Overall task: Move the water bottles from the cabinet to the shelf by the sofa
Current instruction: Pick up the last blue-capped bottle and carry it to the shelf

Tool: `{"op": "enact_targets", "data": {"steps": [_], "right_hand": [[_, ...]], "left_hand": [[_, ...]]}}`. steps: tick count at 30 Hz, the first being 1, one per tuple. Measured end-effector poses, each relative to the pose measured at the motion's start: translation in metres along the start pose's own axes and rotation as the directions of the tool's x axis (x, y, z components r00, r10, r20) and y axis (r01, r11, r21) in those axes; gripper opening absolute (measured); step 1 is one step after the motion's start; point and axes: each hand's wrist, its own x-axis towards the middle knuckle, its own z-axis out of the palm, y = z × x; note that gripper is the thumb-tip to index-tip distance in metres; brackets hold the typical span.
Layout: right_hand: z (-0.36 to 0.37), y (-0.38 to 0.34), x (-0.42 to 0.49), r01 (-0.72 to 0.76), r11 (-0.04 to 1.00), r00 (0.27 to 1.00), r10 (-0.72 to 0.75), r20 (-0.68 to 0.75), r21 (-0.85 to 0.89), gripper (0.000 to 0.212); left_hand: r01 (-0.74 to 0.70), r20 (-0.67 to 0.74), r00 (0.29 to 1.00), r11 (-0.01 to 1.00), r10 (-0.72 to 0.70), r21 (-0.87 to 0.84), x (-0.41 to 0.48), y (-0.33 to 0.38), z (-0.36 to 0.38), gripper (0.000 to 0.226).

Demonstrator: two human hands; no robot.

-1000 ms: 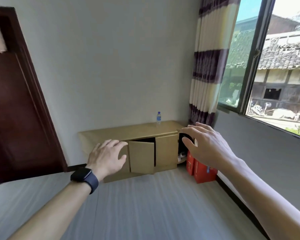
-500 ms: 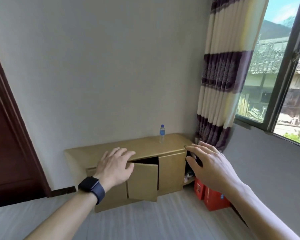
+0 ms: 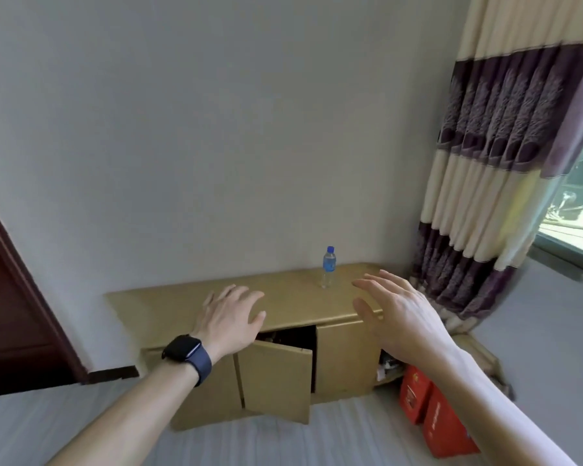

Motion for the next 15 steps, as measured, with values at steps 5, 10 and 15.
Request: {"op": "enact_targets", "data": {"steps": [5,10,15], "right_hand": [[0.029,0.034,0.062,0.027,0.999,1.000,-0.027,-0.012,0.020,0.040],[0.075,0.071,0.131,-0.002,0.996,0.999,0.006,-0.050,0.090,0.040],[0.129,0.107,0.198,-0.075,0.991,0.997,0.076,-0.005,0.112,0.039]], "left_hand": [[-0.003,-0.054,0.999,0.999,0.001,-0.038,0.081,-0.003,0.017,0.052],[-0.001,-0.069,0.998,0.996,-0.004,-0.085,0.174,-0.017,0.059,0.067],[0.019,0.014,1.000,0.994,-0.018,-0.106,0.273,-0.035,0.114,0.055]]}}
